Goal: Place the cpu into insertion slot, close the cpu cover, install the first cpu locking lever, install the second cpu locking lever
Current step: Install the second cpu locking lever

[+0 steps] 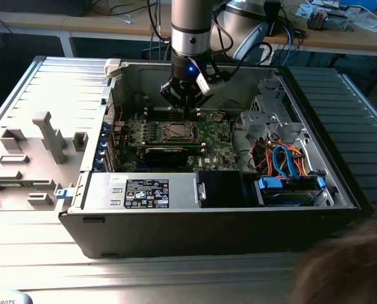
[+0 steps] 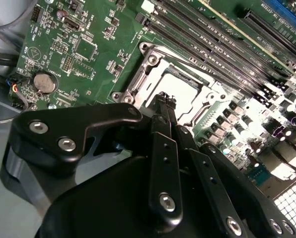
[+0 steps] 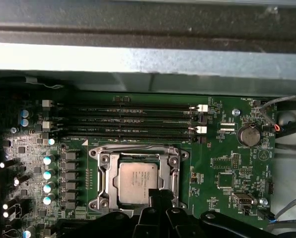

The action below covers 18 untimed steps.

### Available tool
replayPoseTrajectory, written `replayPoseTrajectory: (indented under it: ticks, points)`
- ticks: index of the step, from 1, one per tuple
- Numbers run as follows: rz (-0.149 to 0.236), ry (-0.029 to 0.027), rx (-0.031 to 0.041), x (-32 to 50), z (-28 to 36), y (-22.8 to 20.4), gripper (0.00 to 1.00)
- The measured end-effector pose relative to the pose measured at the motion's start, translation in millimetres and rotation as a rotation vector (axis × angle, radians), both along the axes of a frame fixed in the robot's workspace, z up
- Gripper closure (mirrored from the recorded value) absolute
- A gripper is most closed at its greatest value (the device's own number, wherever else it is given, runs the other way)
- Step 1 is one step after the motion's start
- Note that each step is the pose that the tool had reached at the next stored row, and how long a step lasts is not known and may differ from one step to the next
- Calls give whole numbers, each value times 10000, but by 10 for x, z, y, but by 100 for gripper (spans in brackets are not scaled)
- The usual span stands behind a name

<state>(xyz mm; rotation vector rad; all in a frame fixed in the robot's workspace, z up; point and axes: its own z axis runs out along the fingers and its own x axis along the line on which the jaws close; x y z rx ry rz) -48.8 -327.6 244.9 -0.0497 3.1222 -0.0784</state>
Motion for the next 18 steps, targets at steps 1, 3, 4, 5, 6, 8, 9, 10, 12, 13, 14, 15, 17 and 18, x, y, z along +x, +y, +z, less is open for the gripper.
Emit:
replayPoseTrajectory:
  ticks: [1,3,4,5,6,8,9,10,12,13,14,15,17,18]
  points:
    - [1,1,0,0,0,-5,89]
    - [1,0,-1,0,-1,-15,89]
    - [0,0,0,0,-1,-19,89]
    - [1,0,0,0,-2,-22,89]
    - [1,0,0,0,-2,-27,89]
    - [1,0,0,0,-3,-41,89]
    - [1,0,0,0,-4,-47,89]
    - [1,0,0,0,-4,-51,89]
    - [1,0,0,0,-5,-60,89]
    - [1,0,-1,0,-6,-64,89]
    - [1,0,0,0,-6,-69,89]
    - [1,0,1,0,-7,-81,89]
    - [2,0,0,0,-8,-91,89]
    - [1,1,0,0,-8,-99,89]
